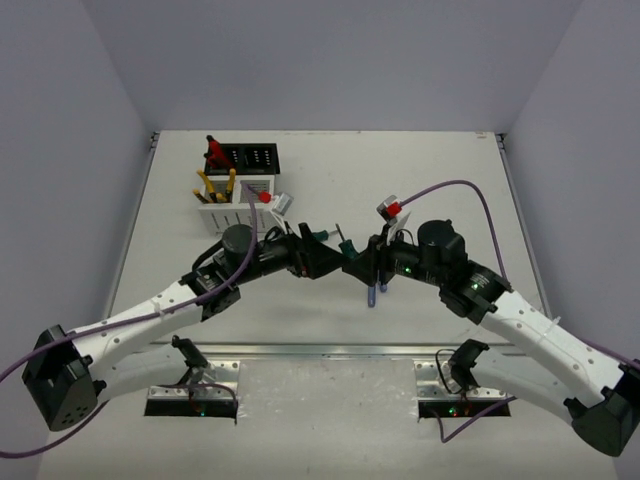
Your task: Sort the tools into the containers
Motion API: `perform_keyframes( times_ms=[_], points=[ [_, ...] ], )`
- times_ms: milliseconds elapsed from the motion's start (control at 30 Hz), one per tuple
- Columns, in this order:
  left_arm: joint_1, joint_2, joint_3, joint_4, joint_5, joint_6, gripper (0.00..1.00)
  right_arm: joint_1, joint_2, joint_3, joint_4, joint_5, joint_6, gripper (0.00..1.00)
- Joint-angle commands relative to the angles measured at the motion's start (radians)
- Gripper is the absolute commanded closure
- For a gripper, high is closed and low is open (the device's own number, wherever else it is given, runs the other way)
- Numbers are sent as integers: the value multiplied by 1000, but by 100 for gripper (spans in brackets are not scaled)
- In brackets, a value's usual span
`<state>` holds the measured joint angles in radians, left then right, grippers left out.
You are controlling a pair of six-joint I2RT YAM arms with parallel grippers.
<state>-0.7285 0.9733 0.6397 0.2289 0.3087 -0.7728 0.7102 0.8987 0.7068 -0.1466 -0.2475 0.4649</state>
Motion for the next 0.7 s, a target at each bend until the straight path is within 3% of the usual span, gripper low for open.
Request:
perform_keyframes(
  times_ms=[0, 100, 167, 267, 367, 433, 500, 533, 667],
  points=[
    [-70, 71, 67, 186, -112, -62, 2, 40, -56, 32, -11, -18, -39, 98],
    [-138, 152, 115, 199, -153, -61, 11, 49, -77, 40, -24, -23, -51, 99],
    [-160, 182, 140, 192, -166, -57, 24, 52, -89, 43, -33, -14, -49, 99],
    [-184, 205, 162, 191, -180, -49, 66, 52, -98, 49, -51, 14, -49, 99],
    [-191, 191, 159, 178, -199, -44, 88, 52, -103, 51, -65, 54, -39, 100],
    [-193, 178, 150, 172, -208, -45, 99, 52, -104, 54, -73, 118, -21, 99],
    [-193, 180, 153, 169, -207, -42, 100, 52, -99, 58, -84, 145, 1, 96],
    [-193, 182, 161, 161, -214, -36, 100, 52, -93, 63, -87, 147, 5, 88],
    [-185, 200, 264, 6, -331, 43, 100, 51, -70, 84, -134, 177, 24, 22]
  ],
)
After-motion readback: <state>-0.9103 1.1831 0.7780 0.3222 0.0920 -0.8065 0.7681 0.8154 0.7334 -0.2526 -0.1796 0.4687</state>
